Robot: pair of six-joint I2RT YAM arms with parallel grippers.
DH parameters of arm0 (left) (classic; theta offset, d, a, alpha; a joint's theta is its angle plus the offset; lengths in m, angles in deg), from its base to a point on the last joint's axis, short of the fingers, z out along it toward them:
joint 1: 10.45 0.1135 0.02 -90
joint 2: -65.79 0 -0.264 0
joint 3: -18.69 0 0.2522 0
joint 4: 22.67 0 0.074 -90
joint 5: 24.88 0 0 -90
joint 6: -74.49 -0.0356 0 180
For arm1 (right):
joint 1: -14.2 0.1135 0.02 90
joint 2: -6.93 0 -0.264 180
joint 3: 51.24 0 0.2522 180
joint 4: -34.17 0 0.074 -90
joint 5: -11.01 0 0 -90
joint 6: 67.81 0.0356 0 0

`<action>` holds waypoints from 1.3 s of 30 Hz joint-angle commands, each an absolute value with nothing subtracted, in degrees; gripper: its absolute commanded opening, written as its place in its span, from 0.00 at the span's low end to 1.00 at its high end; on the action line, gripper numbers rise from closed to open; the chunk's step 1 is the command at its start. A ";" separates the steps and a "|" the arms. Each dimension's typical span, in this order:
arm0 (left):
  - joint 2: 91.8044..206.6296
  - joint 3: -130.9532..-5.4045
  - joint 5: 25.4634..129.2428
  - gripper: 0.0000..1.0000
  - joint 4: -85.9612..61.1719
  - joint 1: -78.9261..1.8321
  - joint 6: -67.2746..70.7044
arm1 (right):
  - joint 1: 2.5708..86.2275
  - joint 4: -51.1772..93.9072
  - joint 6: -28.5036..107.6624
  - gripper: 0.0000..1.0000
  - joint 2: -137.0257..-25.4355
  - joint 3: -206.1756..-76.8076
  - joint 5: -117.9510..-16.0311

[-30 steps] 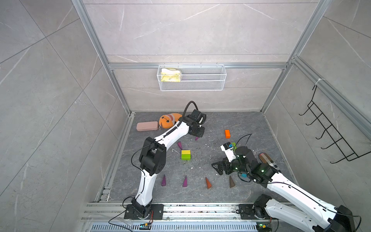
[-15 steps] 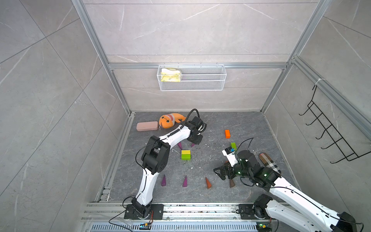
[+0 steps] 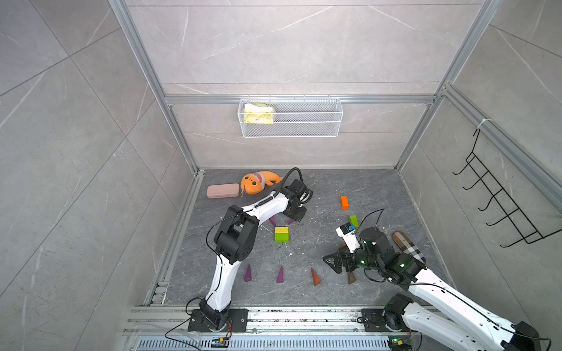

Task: Assemble a small pinwheel with building blocks
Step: Assemble the building block at the center of the board.

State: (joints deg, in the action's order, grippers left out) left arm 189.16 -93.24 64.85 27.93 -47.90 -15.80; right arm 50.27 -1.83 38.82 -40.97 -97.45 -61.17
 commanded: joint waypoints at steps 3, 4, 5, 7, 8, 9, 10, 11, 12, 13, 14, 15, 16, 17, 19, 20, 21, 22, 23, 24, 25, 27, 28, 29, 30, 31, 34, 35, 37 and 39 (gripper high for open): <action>187.63 -93.00 63.21 0.16 27.30 -47.80 -18.01 | 50.06 -1.25 37.54 1.00 -40.70 -96.55 -60.45; 187.61 -92.85 62.93 0.16 27.30 -47.88 -17.97 | 50.06 -1.29 37.49 1.00 -40.70 -96.55 -60.42; 187.61 -92.74 62.59 0.16 27.32 -47.89 -17.91 | 50.06 -1.26 37.49 1.00 -40.72 -96.55 -60.53; 187.60 -92.63 61.88 0.16 27.49 -48.09 -17.95 | 50.06 -1.29 37.45 1.00 -40.80 -96.66 -60.43; 187.62 -92.55 61.48 0.16 27.56 -48.20 -17.88 | 50.06 -1.22 37.41 1.00 -40.81 -96.64 -60.44; 187.65 -92.47 61.56 0.16 27.50 -48.20 -17.80 | 50.04 -1.37 37.41 1.00 -40.79 -96.64 -60.45; 187.60 -92.37 61.57 0.16 27.44 -48.26 -17.75 | 50.07 -1.32 37.40 1.00 -40.81 -96.64 -60.42; 187.78 -92.49 61.52 0.16 27.47 -48.24 -17.53 | 50.07 -1.28 37.40 1.00 -40.70 -96.58 -60.44; 187.88 -92.44 61.56 0.16 27.47 -48.33 -17.51 | 50.06 -1.37 37.44 1.00 -40.70 -96.64 -60.39; 187.92 -92.46 61.50 0.16 27.47 -48.33 -17.45 | 50.06 -1.37 37.40 1.00 -40.70 -96.63 -60.41; 187.96 -92.50 61.67 0.16 27.51 -48.40 -17.31 | 50.08 -1.38 37.41 1.00 -40.70 -96.64 -60.52; 188.00 -92.57 61.76 0.17 27.61 -48.48 -17.35 | 50.06 -1.33 37.40 1.00 -40.70 -96.56 -60.48; 187.96 -92.55 61.63 0.16 27.59 -48.58 -17.35 | 50.06 -1.34 37.40 1.00 -40.70 -96.64 -60.41; 187.97 -92.50 61.39 0.16 27.77 -48.76 -17.34 | 50.05 -1.38 37.42 1.00 -40.70 -96.58 -60.40; 187.92 -92.30 61.08 0.16 27.91 -48.94 -17.35 | 50.07 -1.26 37.42 1.00 -40.70 -96.57 -60.44; 187.87 -92.13 61.00 0.17 27.85 -49.02 -17.37 | 50.06 -1.31 37.40 1.00 -40.65 -96.55 -60.44; 187.87 -91.98 60.83 0.16 27.82 -49.11 -17.38 | 50.06 -1.34 37.42 1.00 -40.66 -96.62 -60.36; 187.87 -91.85 60.75 0.17 27.80 -49.12 -17.40 | 50.06 -1.30 37.41 1.00 -40.64 -96.64 -60.36; 187.92 -91.69 60.58 0.17 27.85 -49.16 -17.43 | 50.07 -1.33 37.40 1.00 -40.62 -96.56 -60.36; 187.90 -91.59 60.51 0.16 27.90 -49.21 -17.38 | 50.06 -1.30 37.40 1.00 -40.61 -96.59 -60.36; 187.99 -91.58 60.46 0.17 27.91 -49.21 -17.44 | 50.08 -1.34 37.40 1.00 -40.60 -96.55 -60.36; 187.95 -91.54 60.38 0.16 27.98 -49.21 -17.34 | 50.06 -1.29 37.40 1.00 -40.53 -96.55 -60.29; 188.00 -91.58 60.34 0.16 28.13 -49.26 -17.40 | 50.02 -1.38 37.44 1.00 -40.55 -96.55 -60.27; 187.92 -91.58 60.20 0.16 28.25 -49.30 -17.41 | 50.10 -1.35 37.40 1.00 -40.51 -96.55 -60.29; 187.87 -91.58 60.14 0.17 28.27 -49.30 -17.44 | 50.06 -1.30 37.44 1.00 -40.51 -96.55 -60.27; 187.92 -91.58 60.05 0.16 28.45 -49.30 -17.48 | 50.06 -1.33 37.40 1.00 -40.45 -96.53 -60.27; 187.99 -91.67 60.06 0.16 28.81 -49.37 -17.61 | 50.06 -1.35 37.33 1.00 -40.31 -96.55 -60.18; 187.97 -91.66 59.99 0.17 29.01 -49.43 -17.61 | 50.06 -1.34 37.37 1.00 -40.18 -96.55 -60.18; 187.98 -91.76 59.95 0.17 29.23 -49.43 -17.70 | 50.06 -1.33 37.33 1.00 -40.18 -96.55 -60.18; 187.97 -91.76 59.99 0.17 29.38 -49.53 -17.69 | 50.10 -1.33 37.36 1.00 -40.18 -96.55 -60.08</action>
State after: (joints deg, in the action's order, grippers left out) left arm 189.16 -91.47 60.68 28.36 -49.10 -16.50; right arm 50.27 -1.83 38.60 -40.94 -97.45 -60.73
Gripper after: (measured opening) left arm 0.262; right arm 0.993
